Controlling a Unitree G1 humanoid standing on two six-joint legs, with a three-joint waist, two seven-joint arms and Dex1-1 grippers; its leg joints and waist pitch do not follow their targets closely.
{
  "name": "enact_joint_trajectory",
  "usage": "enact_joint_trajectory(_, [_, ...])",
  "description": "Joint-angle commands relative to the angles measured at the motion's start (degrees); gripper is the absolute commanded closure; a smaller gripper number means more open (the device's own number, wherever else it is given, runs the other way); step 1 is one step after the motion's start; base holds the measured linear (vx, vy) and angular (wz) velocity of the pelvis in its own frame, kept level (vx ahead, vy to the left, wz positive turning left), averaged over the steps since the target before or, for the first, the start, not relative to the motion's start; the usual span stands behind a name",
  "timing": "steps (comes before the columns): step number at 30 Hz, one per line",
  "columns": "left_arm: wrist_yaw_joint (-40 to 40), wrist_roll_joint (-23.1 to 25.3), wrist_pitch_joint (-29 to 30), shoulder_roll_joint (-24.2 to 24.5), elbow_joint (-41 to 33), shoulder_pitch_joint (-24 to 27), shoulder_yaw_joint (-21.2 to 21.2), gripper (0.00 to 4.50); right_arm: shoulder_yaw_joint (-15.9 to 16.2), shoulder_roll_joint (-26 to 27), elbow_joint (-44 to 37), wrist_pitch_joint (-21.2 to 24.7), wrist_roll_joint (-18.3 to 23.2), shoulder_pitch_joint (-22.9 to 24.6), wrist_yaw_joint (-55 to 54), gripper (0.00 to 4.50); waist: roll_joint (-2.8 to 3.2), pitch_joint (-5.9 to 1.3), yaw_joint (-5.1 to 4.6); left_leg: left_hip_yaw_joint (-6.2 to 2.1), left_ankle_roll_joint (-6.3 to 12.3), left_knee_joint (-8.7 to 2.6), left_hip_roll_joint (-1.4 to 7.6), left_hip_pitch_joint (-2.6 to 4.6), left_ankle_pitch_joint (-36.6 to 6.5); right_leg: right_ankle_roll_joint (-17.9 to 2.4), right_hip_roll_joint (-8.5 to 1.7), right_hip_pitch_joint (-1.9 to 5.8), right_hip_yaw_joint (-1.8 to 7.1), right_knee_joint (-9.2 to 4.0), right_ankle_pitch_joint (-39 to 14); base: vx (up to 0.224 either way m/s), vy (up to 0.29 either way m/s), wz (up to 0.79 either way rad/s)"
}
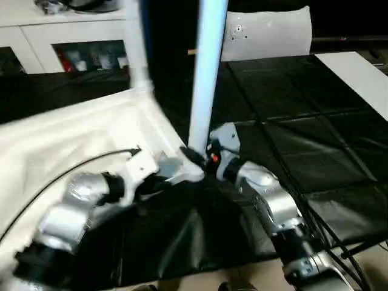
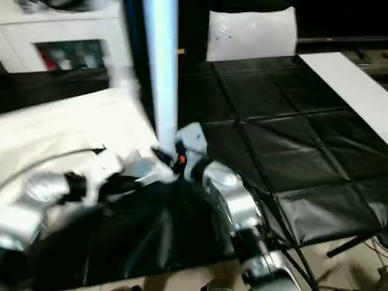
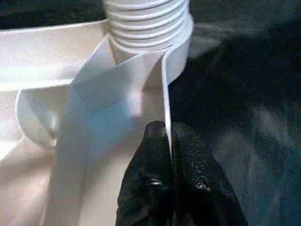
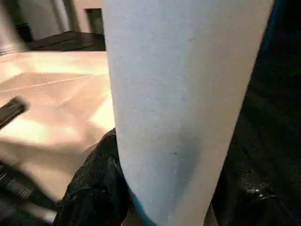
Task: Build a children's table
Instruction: Insert table leg to table base
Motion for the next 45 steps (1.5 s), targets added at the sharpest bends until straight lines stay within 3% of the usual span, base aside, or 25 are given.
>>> enact_joint_trajectory(1, [-3.44, -1.17, 0.55, -2.06, -5.27, 1.47, -6.85, 4.5, -0.96, 0.2, 7.75, 3.6, -2.23, 1.03, -5.44, 2.59, 0.83, -2.18, 0.71, -0.54, 1.1, -3.63, 2.15, 0.0, -13.49, -12.82, -2.75, 2.06, 1.8, -4.35, -2.77, 0.056, -0.036, 0.0])
enact_joint_trajectory(2, [-0.25, 0.79, 2.79, -4.65, -5.68, 0.95, -7.38, 4.5, -1.42, 0.87, 8.35, 3.86, -1.68, 0.46, -6.19, 2.59, 0.22, -2.28, 0.92, -0.2, 1.7, -3.4, 2.22, 0.15, -11.55, -13.38, -2.58, 2.15, 1.88, -4.2, -1.01, 0.056, -0.036, 0.0])
enact_joint_trajectory(3, [-0.25, 0.79, 2.79, -4.65, -5.68, 0.95, -7.38, 4.5, -1.42, 0.87, 8.35, 3.86, -1.68, 0.46, -6.19, 2.59, 0.22, -2.28, 0.92, -0.2, 1.7, -3.4, 2.22, 0.15, -11.55, -13.38, -2.58, 2.15, 1.88, -4.2, -1.01, 0.0, 0.0, 0.0])
enact_joint_trajectory(5, [3.04, 3.03, 5.17, -4.71, -5.77, -0.29, -8.36, 4.5, -1.01, 1.46, 8.73, 3.83, -1.82, 0.61, -5.79, 2.59, 0.72, -2.06, 2.41, 0.0, 1.03, -3.3, 2.41, 0.65, -11.97, -13.08, -2.29, 1.79, 1.92, -4.27, -1.54, 0.0, 0.0, 0.0])
enact_joint_trajectory(7, [3.56, 3.14, 6.13, -4.41, -5.77, -0.63, -8.45, 4.5, -0.68, 1.61, 8.72, 3.59, -2.09, 0.92, -5.39, 2.59, 0.49, -2.03, 3.05, -0.04, -0.3, -3.54, 2.4, 0.79, -12.97, -11.65, -2.05, 1.84, 1.9, -4.28, -3.44, 0.0, 0.0, 0.0])
enact_joint_trajectory(10, [4.56, 5.1, 8.82, -3.52, -5.44, -0.96, -8.19, 4.5, 0.28, 2.1, 8.99, 2.59, -2.75, 1.56, -5.15, 2.59, 0.83, -2.01, 3.0, -0.25, -1.88, -3.73, 2.34, 0.89, -14.62, -10.37, -1.99, 1.8, 1.91, -4.29, -4.94, 0.0, 0.0, 0.0])
enact_joint_trajectory(15, [5.57, 5.36, 9.57, -3.94, -5.64, -1.13, -6.7, 4.5, -0.38, 2.76, 8.2, 1.45, -2.14, 1.82, -5.49, 2.59, 0.75, -2.06, 3.0, -0.25, -2.28, -3.69, 2.23, 0.93, -15.03, -10.01, -1.98, 1.83, 1.93, -4.4, -4.86, 0.0, 0.0, 0.0])
enact_joint_trajectory(17, [5.42, 5.34, 8.45, -3.57, -5.36, -1.28, -6.67, 4.5, -0.68, 2.75, 7.62, 0.59, -1.74, 1.92, -5.12, 2.59, 0.73, -2.1, 3.04, -0.25, -2.19, -3.63, 2.21, 0.88, -14.77, -9.98, -1.97, 1.84, 1.93, -4.38, -4.21, 0.0, 0.0, 0.0])
enact_joint_trajectory(19, [3.32, 4.85, 2.29, -1.47, -4.51, -1.42, -7.2, 4.5, -2.84, 2.87, 5.14, -2.02, 0.49, 2.41, -4.07, 2.59, 0.66, -2.24, 3.13, -0.29, -1.8, -3.55, 2.19, 0.78, -14.11, -9.8, -1.98, 1.97, 1.94, -4.27, -3.17, 0.0, 0.0, 0.0])
enact_joint_trajectory(22, [-0.42, 4.14, -5.66, 1.21, -3.06, -1.78, -7.38, 4.5, -6.62, 2.81, 0.71, -3.2, 5.27, 3.11, -1.56, 2.59, 0.79, -2.63, 3.26, -0.27, -0.93, -3.17, 2.06, 0.75, -10.33, -10.46, -1.7, 2.24, 1.79, -3.56, 4.55, 0.0, 0.0, 0.0])
enact_joint_trajectory(23, [-2.24, 3.09, -7.69, 1.83, -2.28, -1.85, -6.82, 4.5, -7.63, 2.59, -1.24, -2.67, 7.06, 3.5, -0.42, 2.59, 0.44, -2.65, 3.44, -0.22, 0.1, -2.97, 1.94, 0.61, -9.07, -10.55, -1.69, 2.45, 1.83, -3.43, 6.89, 0.0, 0.0, 0.0])
enact_joint_trajectory(24, [-4.78, 1.5, -11.28, 2.71, -0.64, -2.18, -5.6, 4.5, -8.79, 2.14, -5.05, -1.08, 10.45, 4.51, 2.2, 2.59, 0.7, -2.86, 3.49, -0.2, 0.43, -2.88, 2.06, 0.69, -7.91, -10.91, -1.69, 2.47, 1.76, -3.12, 9.09, 0.0, 0.0, 0.0])
enact_joint_trajectory(27, [-6.1, 1.0, -14.08, 3.7, 1.26, -2.73, -4.88, 4.5, -9.16, 1.55, -8.45, 0.75, 13.08, 5.61, 4.3, 2.59, 0.61, -2.96, 3.89, -0.13, 1.48, -2.55, 1.92, 0.64, -5.09, -11.11, -1.48, 2.62, 1.62, -2.74, 13.37, 0.0, 0.0, 0.0])
enact_joint_trajectory(31, [-6.83, -0.69, -17.19, 5.02, 4.43, -3.67, -2.65, 4.5, -8.93, -0.47, -14.9, 4.21, 16.42, 8.12, 7.33, 2.59, 0.75, -2.57, 4.27, -0.1, 0.96, -2.77, 2.09, 0.66, -7.53, -10.68, -1.8, 2.34, 1.59, -2.95, 8.02, 0.0, 0.0, 0.0])
enact_joint_trajectory(32, [-7.75, -3.47, -15.7, 4.28, 3.9, -3.67, -0.74, 4.5, -8.76, -1.05, -16.23, 4.79, 16.8, 8.83, 7.63, 2.59, 1.29, -2.74, 4.31, -0.2, 0.32, -2.76, 2.23, 0.8, -8.1, -10.76, -1.91, 2.31, 1.58, -2.89, 6.54, 0.0, 0.0, 0.0])
enact_joint_trajectory(33, [-9.15, -6.35, -13.93, 3.9, 3.05, -3.56, 0.72, 4.05, -8.77, -1.47, -17.24, 5.3, 17.04, 9.39, 7.7, 2.59, 0.98, -2.74, 4.26, -0.07, -0.33, -2.71, 2.18, 0.79, -7.79, -11.36, -1.87, 2.26, 1.62, -2.87, 6.39, 0.0, 0.0, 0.0])
enact_joint_trajectory(35, [-10.21, -9.26, -12.93, 3.49, 1.54, -3.36, 2.34, 3.94, -8.6, -2.13, -18.13, 5.31, 16.53, 9.95, 7.66, 2.59, 0.96, -2.75, 4.28, -0.05, -0.52, -2.66, 2.08, 0.65, -7.2, -11.76, -1.86, 2.31, 1.61, -2.77, 6.96, 0.0, 0.0, 0.0])
enact_joint_trajectory(37, [-9.93, -16.16, -8.69, 1.28, -0.83, -3.83, 7.32, 3.88, -9.2, -2.52, -20.43, 6.9, 17.08, 10.85, 6.78, 2.59, 0.82, -2.76, 4.34, 0.1, -0.64, -2.47, 2.07, 0.6, -7.08, -13.44, -1.92, 2.37, 1.65, -2.61, 8.03, 0.0, 0.0, 0.0])
enact_joint_trajectory(41, [-6.19, -21.29, -4.82, -0.53, -0.74, -6.58, 11.36, 3.54, -9.48, -2.7, -23.56, 8.23, 17.69, 11.67, 5.31, 2.59, 0.51, -2.62, 4.35, 0.14, 0.06, -2.38, 1.88, 0.49, -7.79, -12.46, -1.88, 2.47, 1.65, -2.86, 4.66, 0.0, 0.0, 0.0])
enact_joint_trajectory(43, [0.61, -17.89, -3.36, -2.01, 2.42, -10.6, 13.08, 3.52, -8.75, -2.89, -25.0, 8.83, 17.51, 12.22, 5.01, 2.59, 0.64, -2.58, 4.24, 0.07, -0.19, -2.36, 1.95, 0.5, -8.18, -11.56, -1.78, 2.48, 1.63, -2.93, 3.09, 0.0, 0.0, 0.0])
enact_joint_trajectory(45, [3.12, -16.36, -2.94, -2.57, 3.7, -12.14, 13.63, 3.18, -8.39, -3.04, -25.46, 9.01, 17.33, 12.42, 4.99, 2.59, 0.6, -2.69, 4.17, 0.0, -0.24, -2.25, 1.86, 0.48, -7.46, -10.94, -1.79, 2.6, 1.61, -3.01, 3.18, 0.0, 0.0, 0.0])
